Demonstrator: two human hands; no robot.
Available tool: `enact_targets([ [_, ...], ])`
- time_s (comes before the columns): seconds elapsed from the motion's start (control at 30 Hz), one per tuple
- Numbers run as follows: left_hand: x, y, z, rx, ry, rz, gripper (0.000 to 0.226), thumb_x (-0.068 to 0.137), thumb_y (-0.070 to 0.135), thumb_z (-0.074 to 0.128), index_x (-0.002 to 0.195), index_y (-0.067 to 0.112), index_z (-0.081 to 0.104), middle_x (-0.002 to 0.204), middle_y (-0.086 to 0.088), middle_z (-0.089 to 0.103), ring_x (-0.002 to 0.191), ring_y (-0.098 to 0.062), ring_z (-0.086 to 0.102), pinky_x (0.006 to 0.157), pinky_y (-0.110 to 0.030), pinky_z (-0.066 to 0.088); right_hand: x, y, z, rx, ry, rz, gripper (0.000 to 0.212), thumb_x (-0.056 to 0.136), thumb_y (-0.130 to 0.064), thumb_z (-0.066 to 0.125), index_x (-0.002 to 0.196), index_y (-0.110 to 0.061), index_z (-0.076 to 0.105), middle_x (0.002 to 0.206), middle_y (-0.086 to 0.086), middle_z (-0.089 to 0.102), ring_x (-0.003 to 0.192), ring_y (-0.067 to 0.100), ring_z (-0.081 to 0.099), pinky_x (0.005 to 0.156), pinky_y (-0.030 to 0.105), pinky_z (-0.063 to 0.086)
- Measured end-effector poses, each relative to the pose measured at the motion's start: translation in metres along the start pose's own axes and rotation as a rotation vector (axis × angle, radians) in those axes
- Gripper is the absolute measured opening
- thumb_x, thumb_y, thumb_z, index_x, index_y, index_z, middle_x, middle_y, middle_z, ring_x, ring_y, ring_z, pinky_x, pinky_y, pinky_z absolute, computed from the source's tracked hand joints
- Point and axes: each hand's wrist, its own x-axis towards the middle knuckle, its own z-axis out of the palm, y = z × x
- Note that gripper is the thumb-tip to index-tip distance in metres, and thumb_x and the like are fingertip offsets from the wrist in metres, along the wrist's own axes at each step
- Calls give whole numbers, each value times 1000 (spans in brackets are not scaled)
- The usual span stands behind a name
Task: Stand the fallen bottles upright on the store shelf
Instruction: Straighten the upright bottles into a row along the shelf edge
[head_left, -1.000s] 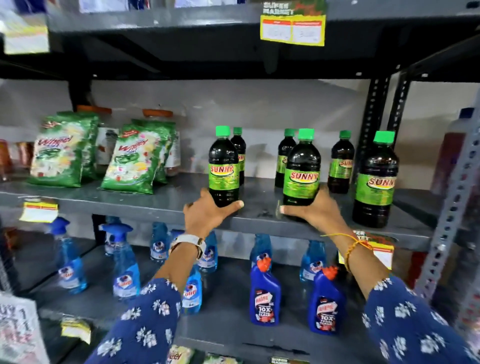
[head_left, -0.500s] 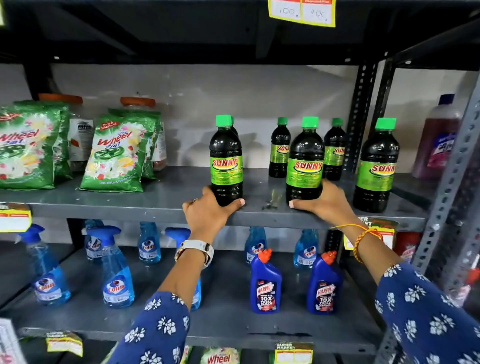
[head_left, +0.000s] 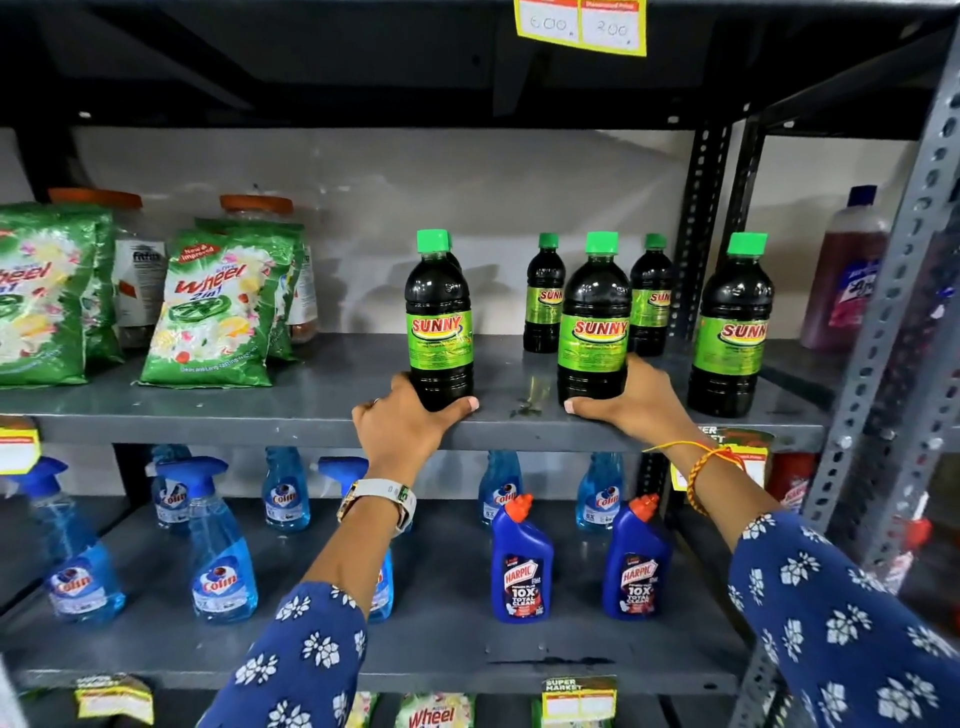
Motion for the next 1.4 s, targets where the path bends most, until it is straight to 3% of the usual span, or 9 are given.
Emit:
enact_targets([
  [0.5,-1,1,2,45,3,-6,74,72,69,61,119,14,48,108,-6,68,100,-26,61,91,-35,28,3,7,0,63,-8,-48,64,65,-25,85,120,-8,57,122,10,65,100,15,57,84,21,39],
  [0.63,-7,2,-1,-32,-7,-22,110,67,71,63,144,5,21,133,-11,54,119,-30,51,100,-41,27,0,5,0,102,2,-32,77,61,-33,86,125,-9,50,124,9,62,111,19,58,86,22,41],
  [0.73,-29,8,-3,-115,249,121,115,68,73,59,147,0,16,150,-19,27,136,-32,28,108,-46,25,-17,10,-7,220,186,-103,92,61,-43,84,133,-7,39,128,5,49,116,16,49,96,24,41],
  [0.8,-46,31,1,-208,442,356,96,77,64,58,140,-1,29,144,-21,35,132,-31,33,107,-38,27,-29,21,-29,231,500,-232,79,67,-39,80,128,-5,44,116,1,44,106,14,47,92,22,44],
  [0.9,-50,85,12,-346,305,476,88,76,56,66,137,0,36,138,-18,42,128,-27,39,107,-36,33,-23,46,-72,199,751,-230,73,67,-45,78,118,-4,46,111,7,42,104,22,47,91,32,46],
  [1.0,-39,129,29,-315,22,290,107,64,70,65,142,6,30,140,-13,43,125,-28,46,99,-42,41,-2,64,-102,258,460,-14,79,65,-40,81,126,-8,43,118,1,43,112,15,46,95,27,42],
  [1.13,-35,131,57,125,-169,128,96,59,84,56,119,10,43,110,-12,64,101,-30,61,81,-40,49,6,83,-106,299,-74,-17,48,72,-7,79,117,-6,60,110,10,66,81,-1,62,75,5,50],
  [1.2,-35,125,66,176,-166,102,87,60,87,52,108,14,50,103,-9,67,97,-29,63,78,-37,50,6,92,-106,225,-63,-16,47,72,-9,79,116,-7,63,103,4,65,87,6,59,65,2,44],
  [1.4,-34,125,70,144,-118,99,81,60,85,54,109,20,56,104,-4,68,98,-28,63,75,-33,46,9,98,-103,142,-11,-44,45,71,-24,80,113,-15,66,98,-1,66,90,10,58,72,16,40],
])
